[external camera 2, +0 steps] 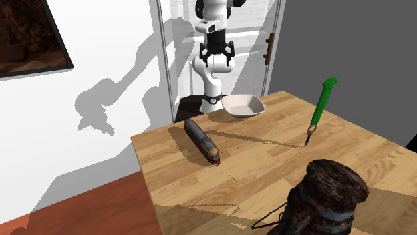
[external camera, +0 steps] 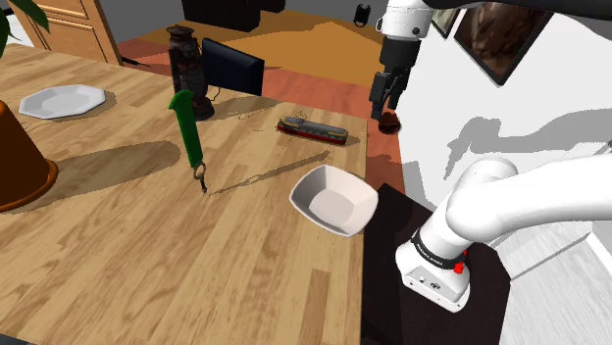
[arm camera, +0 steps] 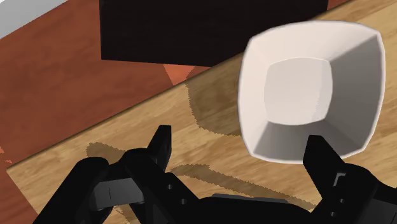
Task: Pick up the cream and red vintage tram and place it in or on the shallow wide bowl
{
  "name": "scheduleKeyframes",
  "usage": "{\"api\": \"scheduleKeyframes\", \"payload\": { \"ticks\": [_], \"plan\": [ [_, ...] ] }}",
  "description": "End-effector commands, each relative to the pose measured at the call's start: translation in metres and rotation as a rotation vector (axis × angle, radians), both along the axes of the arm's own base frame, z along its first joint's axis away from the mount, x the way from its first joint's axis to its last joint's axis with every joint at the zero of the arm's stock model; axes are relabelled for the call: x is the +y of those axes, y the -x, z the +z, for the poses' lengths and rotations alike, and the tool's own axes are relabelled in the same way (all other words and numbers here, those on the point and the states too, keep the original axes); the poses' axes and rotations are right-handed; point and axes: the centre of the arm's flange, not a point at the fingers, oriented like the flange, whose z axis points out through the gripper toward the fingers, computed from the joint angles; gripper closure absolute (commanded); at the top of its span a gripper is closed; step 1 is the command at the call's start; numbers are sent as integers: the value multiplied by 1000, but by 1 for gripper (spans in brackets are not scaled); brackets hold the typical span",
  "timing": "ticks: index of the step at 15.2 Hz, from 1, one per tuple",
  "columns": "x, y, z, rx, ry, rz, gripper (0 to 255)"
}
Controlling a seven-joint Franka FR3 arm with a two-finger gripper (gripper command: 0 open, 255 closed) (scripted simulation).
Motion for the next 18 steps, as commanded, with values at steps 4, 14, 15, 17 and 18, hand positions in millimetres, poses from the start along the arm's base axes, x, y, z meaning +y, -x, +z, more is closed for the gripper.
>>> {"api": "scheduleKeyframes", "payload": {
  "ticks": [4,14,15,17,18],
  "plan": [
    [-11,-29,-22,-9,6,41,0],
    [-42,-130,-93,-41,24,179,0],
    [-44,-140,-100,-44,26,193,0],
    [-48,-161,-113,-50,30,220,0],
    [-50,-172,-120,-54,32,234,0]
  ]
}}
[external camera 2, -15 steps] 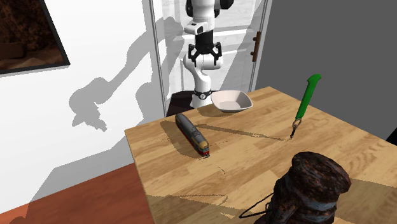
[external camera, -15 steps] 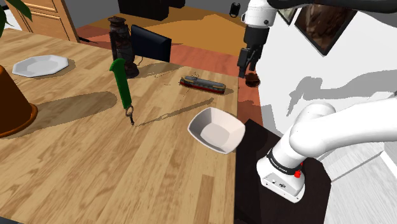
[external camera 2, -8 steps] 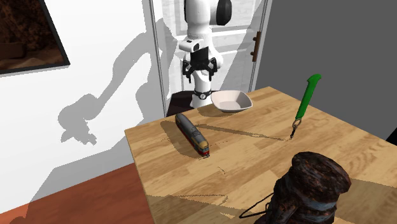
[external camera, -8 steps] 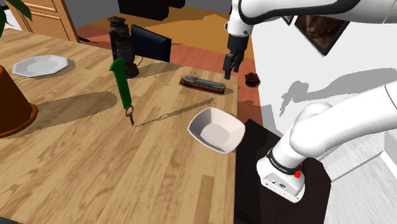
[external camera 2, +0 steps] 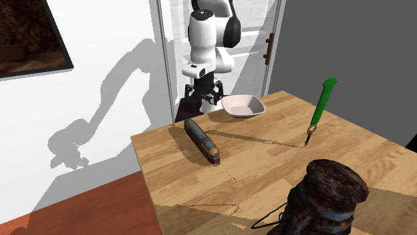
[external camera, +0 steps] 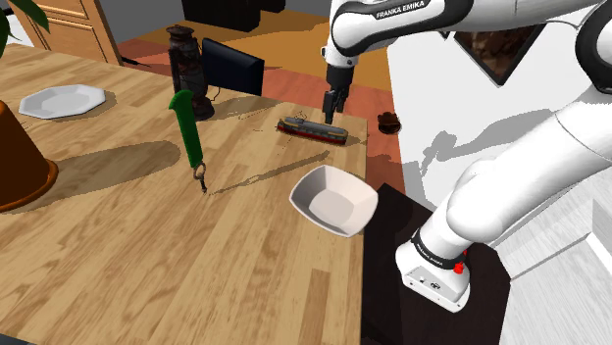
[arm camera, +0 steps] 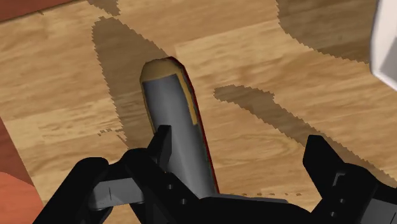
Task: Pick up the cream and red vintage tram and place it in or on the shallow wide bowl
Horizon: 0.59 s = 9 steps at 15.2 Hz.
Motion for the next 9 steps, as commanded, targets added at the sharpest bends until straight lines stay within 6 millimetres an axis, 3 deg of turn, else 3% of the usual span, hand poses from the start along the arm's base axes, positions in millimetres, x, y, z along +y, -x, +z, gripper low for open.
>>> {"api": "scheduleKeyframes", "payload": {
  "ticks": [1,7,9],
  "plan": [
    [-4,-22,-13,-8,4,29,0],
    [-12,-86,-52,-26,15,110,0],
    [-12,-85,-62,-26,15,110,0]
  ]
}}
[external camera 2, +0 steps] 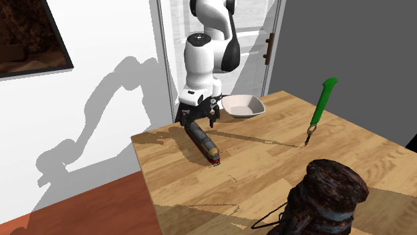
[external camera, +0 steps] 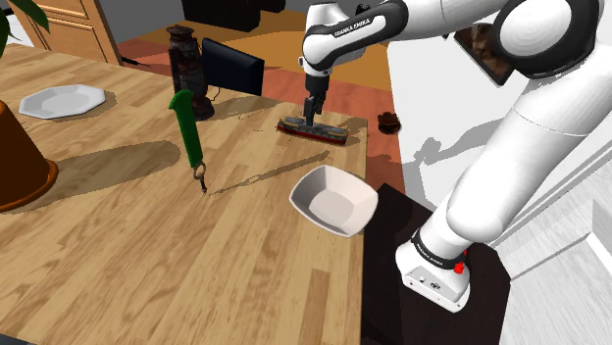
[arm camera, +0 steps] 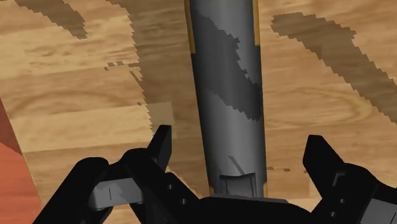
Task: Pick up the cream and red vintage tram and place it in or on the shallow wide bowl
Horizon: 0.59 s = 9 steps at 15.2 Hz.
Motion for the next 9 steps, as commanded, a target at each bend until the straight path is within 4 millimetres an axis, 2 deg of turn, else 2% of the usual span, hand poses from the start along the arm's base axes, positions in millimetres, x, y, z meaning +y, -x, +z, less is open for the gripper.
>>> {"api": "scheduleKeyframes", "payload": {
  "ticks": [1,5,9],
  "plan": [
    [0,-2,-11,-1,1,4,0],
    [-1,0,-32,-1,1,4,0],
    [-1,0,-35,-1,1,4,0]
  ]
}}
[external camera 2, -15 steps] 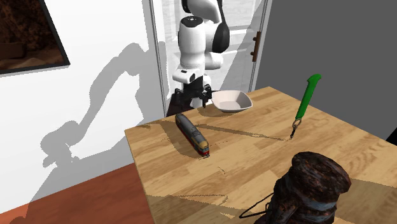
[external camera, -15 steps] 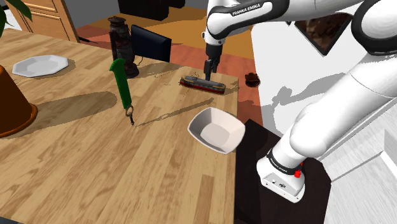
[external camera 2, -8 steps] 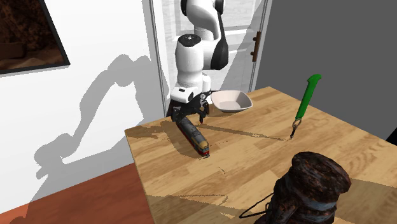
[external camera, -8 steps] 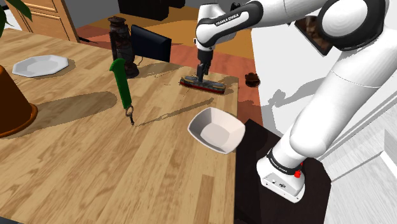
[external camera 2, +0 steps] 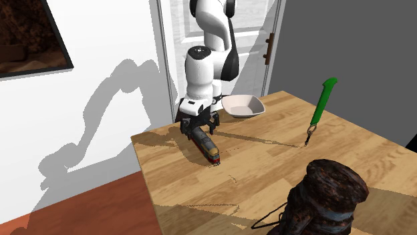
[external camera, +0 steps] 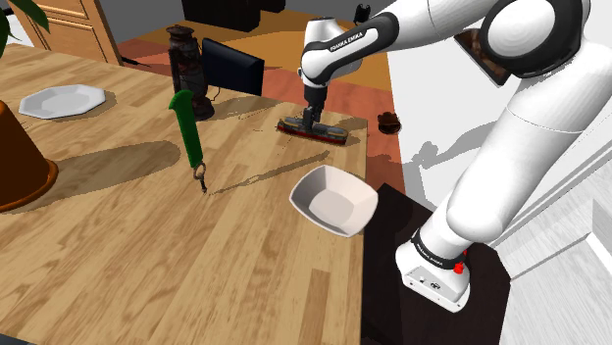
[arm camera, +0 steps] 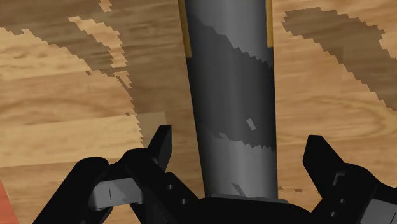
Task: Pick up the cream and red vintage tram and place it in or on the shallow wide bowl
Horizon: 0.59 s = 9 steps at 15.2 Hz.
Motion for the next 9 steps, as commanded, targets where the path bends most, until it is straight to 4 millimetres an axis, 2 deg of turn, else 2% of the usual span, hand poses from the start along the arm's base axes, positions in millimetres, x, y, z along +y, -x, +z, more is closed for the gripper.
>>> {"api": "scheduleKeyframes", "payload": {
  "ticks": [1,5,6,9],
  "plan": [
    [0,0,0,0,0,0,0],
    [0,0,0,0,0,0,0],
    [0,0,0,0,0,0,255],
    [0,0,0,0,0,0,255]
  ]
}}
